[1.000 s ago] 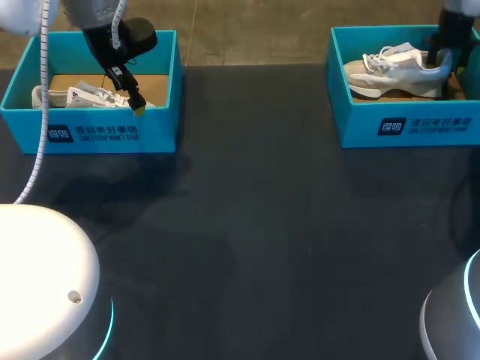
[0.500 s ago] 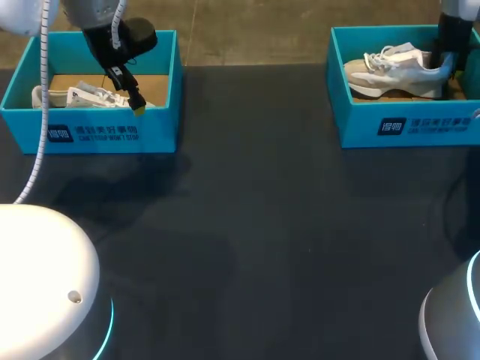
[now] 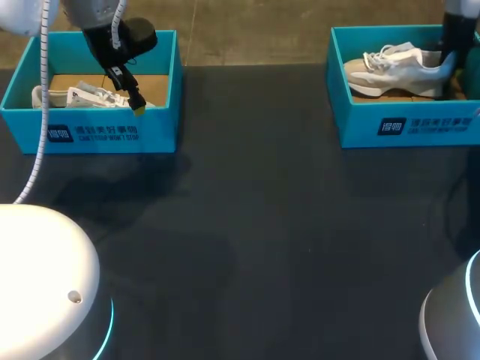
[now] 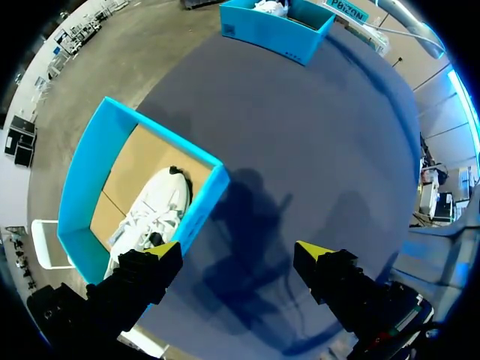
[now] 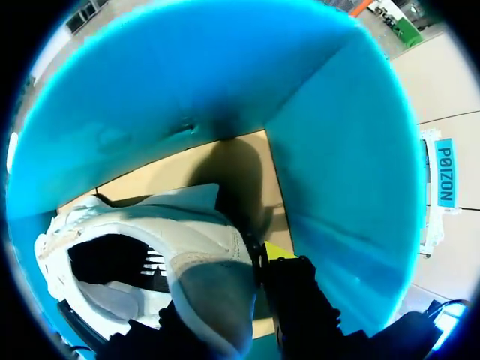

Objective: Take the shoe out of the shoebox, open the shoe tongue, remove and reinsert the insole, then place the shoe into the shoebox

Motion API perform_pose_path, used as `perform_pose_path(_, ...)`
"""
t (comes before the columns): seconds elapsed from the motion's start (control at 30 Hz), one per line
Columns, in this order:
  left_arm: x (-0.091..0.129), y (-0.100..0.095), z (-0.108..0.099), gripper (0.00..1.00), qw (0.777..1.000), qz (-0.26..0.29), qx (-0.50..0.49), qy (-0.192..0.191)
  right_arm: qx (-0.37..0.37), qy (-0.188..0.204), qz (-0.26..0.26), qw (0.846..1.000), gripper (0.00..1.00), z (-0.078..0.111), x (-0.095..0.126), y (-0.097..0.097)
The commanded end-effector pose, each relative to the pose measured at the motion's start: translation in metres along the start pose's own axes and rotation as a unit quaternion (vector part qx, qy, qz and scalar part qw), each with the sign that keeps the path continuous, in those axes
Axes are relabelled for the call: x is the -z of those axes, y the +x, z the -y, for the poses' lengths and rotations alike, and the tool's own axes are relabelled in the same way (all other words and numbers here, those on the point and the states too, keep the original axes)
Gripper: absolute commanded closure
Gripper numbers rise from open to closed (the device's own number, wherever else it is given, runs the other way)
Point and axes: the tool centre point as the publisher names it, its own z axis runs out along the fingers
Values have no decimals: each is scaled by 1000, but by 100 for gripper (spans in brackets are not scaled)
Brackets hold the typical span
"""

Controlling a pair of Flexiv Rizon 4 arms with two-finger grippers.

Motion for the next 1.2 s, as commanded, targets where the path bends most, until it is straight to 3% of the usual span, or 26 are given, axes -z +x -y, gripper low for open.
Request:
perform_pose_path(0.03,0,1,-1,0,1000,1,0,0,4,-8,-7,1000,100,14,34,-16)
perform_pose_path(0.33,0,1,-1,0,1000,1,0,0,22,-26,-3,999,100,35,90,-37)
perform_pose_path(0.9,0,1,-1,0,1000,1,0,0,53,-63,-4,997,100,62,182,-29)
perform_pose_path(1.2,0,1,-1,0,1000,1,0,0,59,-75,10,995,100,77,216,-24)
